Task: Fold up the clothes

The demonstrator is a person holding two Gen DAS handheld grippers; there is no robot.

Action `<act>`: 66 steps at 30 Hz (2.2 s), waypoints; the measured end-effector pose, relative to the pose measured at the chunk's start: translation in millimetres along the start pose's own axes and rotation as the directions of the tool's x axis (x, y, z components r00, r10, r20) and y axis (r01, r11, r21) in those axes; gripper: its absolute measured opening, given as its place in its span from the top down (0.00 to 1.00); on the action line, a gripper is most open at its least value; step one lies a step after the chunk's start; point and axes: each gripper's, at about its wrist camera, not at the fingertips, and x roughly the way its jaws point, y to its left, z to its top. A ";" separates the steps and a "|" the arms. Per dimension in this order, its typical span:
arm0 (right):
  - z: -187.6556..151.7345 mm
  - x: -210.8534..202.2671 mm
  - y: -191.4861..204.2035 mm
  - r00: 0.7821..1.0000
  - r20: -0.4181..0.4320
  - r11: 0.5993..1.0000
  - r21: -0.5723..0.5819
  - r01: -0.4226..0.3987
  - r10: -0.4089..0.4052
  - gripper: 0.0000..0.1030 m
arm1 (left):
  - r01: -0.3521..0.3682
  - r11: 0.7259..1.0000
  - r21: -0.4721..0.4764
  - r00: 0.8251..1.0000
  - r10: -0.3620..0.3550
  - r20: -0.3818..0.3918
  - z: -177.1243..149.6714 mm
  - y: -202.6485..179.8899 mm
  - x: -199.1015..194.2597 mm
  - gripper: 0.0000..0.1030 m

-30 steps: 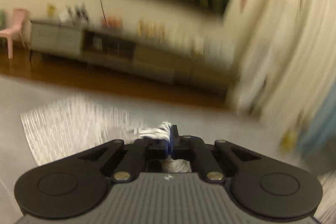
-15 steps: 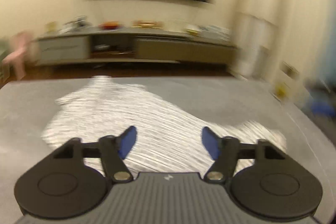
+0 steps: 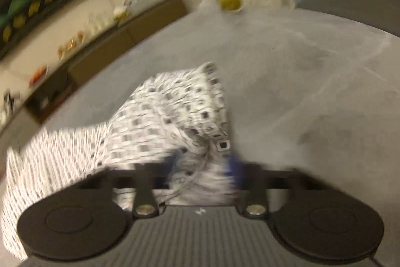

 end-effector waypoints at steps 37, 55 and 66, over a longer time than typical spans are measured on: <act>-102.5 115.8 111.2 0.767 -0.260 0.807 0.266 -0.527 0.586 0.09 | 0.109 0.888 -0.446 0.848 0.152 0.508 64.9 238.2 -332.9 0.98; 90.0 -121.6 176.8 0.739 0.378 0.830 -0.281 -0.482 0.557 1.00 | 0.142 0.841 -0.521 0.719 0.275 0.639 26.0 301.5 -415.1 0.98; 185.7 -149.8 414.2 0.751 0.405 0.696 -0.710 -0.102 0.522 1.00 | 0.039 0.559 -0.828 0.671 0.600 0.436 -55.8 365.4 -434.3 0.98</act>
